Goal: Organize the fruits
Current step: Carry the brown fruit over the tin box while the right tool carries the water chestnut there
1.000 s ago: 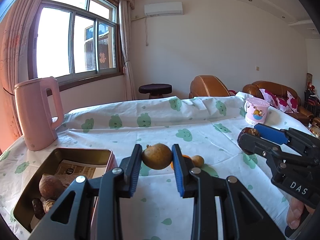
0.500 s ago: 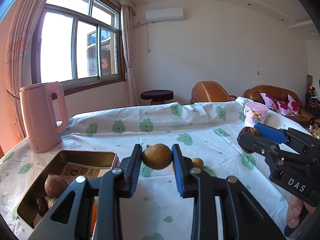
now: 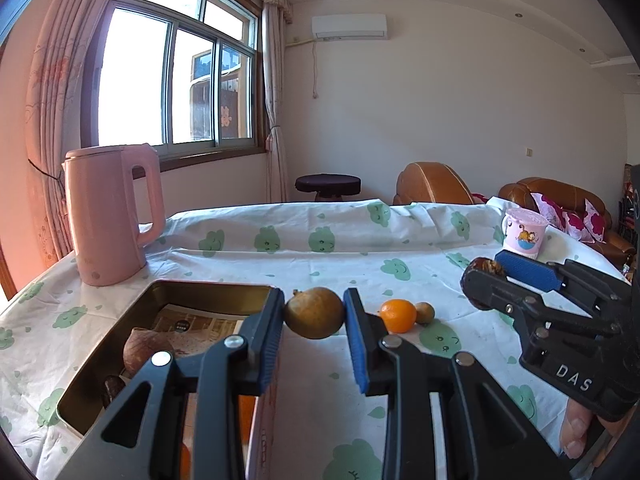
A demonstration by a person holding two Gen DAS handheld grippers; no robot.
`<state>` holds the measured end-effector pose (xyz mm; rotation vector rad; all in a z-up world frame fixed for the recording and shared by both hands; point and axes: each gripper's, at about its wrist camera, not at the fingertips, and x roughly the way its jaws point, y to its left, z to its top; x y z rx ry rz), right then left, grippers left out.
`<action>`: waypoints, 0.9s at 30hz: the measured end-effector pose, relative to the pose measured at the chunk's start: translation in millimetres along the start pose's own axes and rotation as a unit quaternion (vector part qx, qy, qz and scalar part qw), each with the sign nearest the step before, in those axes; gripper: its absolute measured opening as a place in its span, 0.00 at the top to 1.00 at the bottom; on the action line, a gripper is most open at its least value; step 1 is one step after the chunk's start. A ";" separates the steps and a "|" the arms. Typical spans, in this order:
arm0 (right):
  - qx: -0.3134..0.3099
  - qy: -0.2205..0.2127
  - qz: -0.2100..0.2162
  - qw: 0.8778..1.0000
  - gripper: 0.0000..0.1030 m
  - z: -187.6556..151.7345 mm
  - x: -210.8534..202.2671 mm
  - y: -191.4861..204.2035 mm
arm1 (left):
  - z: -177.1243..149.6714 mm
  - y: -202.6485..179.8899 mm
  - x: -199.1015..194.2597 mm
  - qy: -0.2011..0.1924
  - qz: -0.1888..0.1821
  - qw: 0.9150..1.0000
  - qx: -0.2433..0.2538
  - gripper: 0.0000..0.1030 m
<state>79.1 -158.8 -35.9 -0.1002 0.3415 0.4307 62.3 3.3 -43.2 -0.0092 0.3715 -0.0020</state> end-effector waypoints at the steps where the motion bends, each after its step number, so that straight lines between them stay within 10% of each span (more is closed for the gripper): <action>1: -0.003 0.001 0.003 1.000 0.58 0.5 1.8 3.5 | 0.0 3.2 -0.6 0.001 0.003 1.000 -0.002 0.69; 27: -0.048 0.008 0.085 0.995 0.57 23.6 35.4 92.0 | -4.5 73.7 -3.7 0.036 0.061 0.997 -0.034 0.69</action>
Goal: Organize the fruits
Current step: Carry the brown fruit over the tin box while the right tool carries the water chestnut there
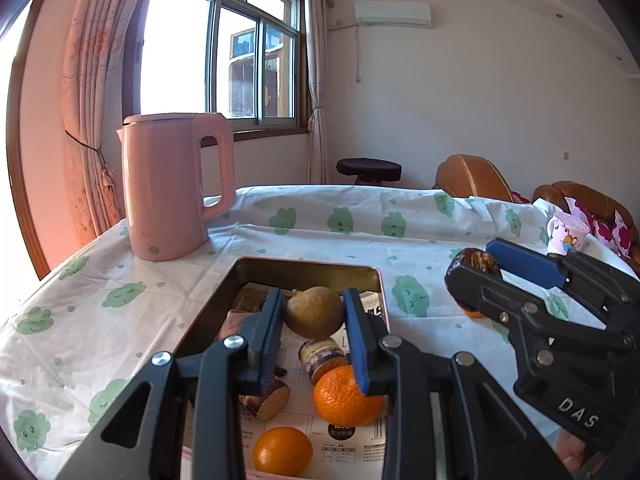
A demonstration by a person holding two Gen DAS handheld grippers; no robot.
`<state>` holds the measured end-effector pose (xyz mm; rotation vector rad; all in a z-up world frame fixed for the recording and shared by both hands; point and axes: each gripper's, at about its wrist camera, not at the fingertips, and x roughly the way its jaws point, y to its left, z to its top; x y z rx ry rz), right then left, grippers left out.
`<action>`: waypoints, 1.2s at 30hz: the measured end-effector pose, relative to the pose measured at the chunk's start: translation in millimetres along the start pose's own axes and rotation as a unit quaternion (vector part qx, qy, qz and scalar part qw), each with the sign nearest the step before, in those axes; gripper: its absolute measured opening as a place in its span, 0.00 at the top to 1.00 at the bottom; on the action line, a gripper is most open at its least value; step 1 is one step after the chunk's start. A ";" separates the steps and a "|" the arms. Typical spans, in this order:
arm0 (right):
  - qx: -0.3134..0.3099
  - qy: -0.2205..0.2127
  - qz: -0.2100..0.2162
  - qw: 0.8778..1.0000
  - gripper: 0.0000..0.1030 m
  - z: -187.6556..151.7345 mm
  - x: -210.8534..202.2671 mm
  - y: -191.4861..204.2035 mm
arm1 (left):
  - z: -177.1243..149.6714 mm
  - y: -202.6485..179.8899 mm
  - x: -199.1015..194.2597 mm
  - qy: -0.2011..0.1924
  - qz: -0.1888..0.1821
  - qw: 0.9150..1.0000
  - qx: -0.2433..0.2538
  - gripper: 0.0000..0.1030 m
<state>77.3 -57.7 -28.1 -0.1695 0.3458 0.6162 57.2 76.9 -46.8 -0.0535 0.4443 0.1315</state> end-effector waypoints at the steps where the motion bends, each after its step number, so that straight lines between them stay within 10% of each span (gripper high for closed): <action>1: -0.002 0.000 0.002 1.000 0.57 1.3 2.2 2.8 | -0.4 2.8 0.8 0.002 0.002 1.000 -0.002 0.69; 36: -0.004 0.044 0.043 0.998 0.57 4.2 56.4 37.5 | -5.3 41.9 27.4 0.066 0.022 0.997 -0.021 0.69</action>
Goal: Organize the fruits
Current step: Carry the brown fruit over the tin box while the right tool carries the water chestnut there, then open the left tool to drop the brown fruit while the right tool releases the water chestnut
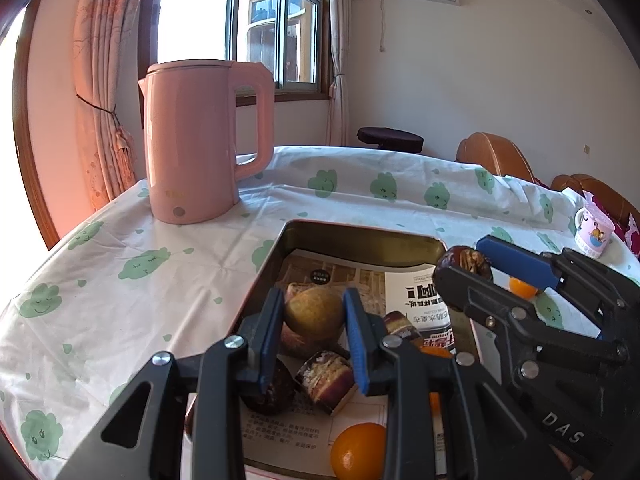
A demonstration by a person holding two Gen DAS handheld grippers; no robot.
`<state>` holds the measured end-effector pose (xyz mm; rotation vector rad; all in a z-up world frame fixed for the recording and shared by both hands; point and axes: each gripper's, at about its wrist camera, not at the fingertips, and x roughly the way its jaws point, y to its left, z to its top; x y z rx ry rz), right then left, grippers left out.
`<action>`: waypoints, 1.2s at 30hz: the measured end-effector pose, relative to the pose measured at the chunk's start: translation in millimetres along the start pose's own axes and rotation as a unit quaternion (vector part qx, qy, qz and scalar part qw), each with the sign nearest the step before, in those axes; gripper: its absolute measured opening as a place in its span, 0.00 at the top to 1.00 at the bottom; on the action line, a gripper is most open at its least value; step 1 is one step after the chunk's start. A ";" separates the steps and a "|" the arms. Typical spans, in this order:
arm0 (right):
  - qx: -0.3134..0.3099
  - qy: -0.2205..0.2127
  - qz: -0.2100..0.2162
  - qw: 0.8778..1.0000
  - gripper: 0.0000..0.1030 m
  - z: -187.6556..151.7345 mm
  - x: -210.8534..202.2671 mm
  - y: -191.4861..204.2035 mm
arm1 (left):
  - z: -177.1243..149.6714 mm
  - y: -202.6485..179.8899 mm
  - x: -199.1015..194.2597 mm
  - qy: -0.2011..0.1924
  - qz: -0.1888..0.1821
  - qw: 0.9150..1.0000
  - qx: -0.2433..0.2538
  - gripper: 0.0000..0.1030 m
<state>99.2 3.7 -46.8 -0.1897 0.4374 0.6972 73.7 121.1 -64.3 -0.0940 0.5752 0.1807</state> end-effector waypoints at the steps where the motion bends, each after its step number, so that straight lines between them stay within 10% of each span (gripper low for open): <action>1: 0.001 0.002 0.001 1.000 0.57 -0.1 0.7 -0.4 | 0.0 0.3 0.8 0.002 -0.001 1.000 0.000 0.69; 32: 0.014 0.045 0.014 0.999 0.54 -1.2 19.5 -3.1 | 0.9 0.5 12.7 0.032 0.011 0.999 0.001 0.68; 36: 0.017 0.041 0.008 0.999 0.51 -1.8 17.6 -4.4 | 0.7 4.7 11.1 0.028 0.022 0.999 -0.009 0.53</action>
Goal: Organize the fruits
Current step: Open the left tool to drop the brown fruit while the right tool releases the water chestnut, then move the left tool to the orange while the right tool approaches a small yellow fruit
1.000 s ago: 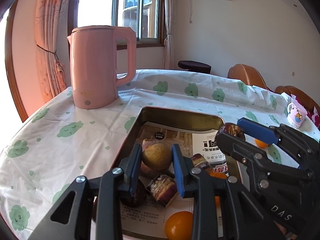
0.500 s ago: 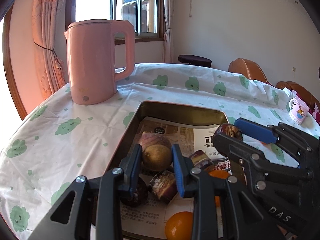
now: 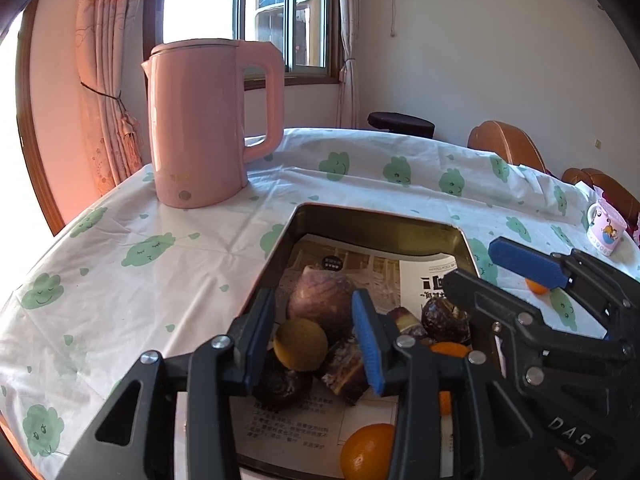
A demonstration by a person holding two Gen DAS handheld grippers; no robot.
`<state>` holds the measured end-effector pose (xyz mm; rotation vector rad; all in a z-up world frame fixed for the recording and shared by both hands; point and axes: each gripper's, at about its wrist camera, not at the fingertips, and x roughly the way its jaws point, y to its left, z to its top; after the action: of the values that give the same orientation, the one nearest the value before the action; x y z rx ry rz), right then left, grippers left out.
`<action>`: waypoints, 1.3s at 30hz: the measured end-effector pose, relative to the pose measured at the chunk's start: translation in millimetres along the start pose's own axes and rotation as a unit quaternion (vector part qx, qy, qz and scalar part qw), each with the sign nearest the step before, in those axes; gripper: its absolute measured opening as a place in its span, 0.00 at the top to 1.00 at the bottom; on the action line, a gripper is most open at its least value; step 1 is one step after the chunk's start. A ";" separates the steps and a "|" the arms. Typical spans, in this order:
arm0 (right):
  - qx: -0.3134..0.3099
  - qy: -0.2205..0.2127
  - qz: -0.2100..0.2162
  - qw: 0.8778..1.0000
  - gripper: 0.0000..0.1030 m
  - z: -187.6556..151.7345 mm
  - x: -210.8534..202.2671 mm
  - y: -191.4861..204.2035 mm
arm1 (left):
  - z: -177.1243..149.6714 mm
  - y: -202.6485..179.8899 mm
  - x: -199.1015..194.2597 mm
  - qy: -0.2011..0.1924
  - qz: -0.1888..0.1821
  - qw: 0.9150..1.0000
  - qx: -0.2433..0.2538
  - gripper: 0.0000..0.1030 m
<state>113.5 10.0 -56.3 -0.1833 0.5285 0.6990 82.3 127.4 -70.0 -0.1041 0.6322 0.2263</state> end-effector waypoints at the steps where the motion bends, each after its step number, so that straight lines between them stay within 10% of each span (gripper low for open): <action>1: 0.002 -0.002 -0.001 1.000 0.49 -0.1 -1.0 -0.9 | -0.3 1.6 -1.1 -0.002 0.002 1.000 -0.004 0.48; 11: -0.010 -0.017 -0.046 0.999 0.34 -5.4 -30.0 -18.7 | 0.2 -18.6 -25.8 -0.033 -0.032 0.999 0.008 0.28; 19: 0.038 -0.019 -0.144 0.989 0.34 -17.2 -79.3 -105.5 | 7.5 -98.2 -41.1 -0.049 -0.078 0.992 0.082 0.28; 26: 0.104 -0.017 -0.219 0.970 0.34 -34.1 -95.3 -164.1 | 12.6 -166.0 -12.3 0.001 -0.128 0.984 0.121 0.28; 39: 0.137 -0.027 -0.228 0.964 0.30 -45.2 -102.2 -182.8 | 19.0 -213.6 42.5 0.058 -0.143 0.981 0.117 0.28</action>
<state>149.5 -200.9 -44.0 -0.0223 0.5017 0.1767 178.0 -69.2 -74.2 0.0198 0.7467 -0.1336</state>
